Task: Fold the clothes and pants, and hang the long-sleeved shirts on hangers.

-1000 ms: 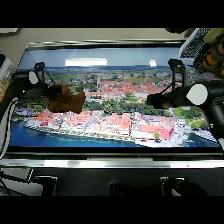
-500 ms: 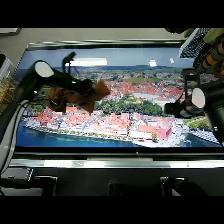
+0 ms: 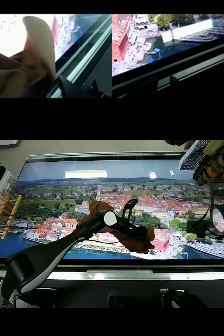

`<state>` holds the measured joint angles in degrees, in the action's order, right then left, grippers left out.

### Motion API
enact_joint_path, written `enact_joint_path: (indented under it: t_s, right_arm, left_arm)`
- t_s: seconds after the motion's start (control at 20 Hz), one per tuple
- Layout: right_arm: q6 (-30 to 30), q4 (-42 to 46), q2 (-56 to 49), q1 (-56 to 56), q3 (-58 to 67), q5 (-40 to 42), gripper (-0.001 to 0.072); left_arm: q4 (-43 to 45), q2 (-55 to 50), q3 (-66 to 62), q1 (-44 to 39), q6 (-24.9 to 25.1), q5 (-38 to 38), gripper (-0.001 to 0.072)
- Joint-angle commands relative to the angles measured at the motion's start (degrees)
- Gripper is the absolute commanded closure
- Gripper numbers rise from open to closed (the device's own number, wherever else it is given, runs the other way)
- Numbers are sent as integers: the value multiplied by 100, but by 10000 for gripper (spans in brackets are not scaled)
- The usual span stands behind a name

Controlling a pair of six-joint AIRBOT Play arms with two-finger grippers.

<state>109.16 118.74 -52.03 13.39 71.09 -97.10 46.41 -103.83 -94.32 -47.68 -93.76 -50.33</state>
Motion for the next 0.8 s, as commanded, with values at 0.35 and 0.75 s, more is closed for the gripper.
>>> enact_joint_path:
  t_s: [0.35, 0.75]
  right_arm:
    - [1314, -2815, -573, -1502, 540, 1325, 342]
    - [-2208, -5910, -1088, -4485, -1672, 1639, 159]
  left_arm:
    - [1657, 1504, -7, 2452, 142, -1947, 312]
    - [2243, 2490, -7, 4478, 140, -3029, 313]
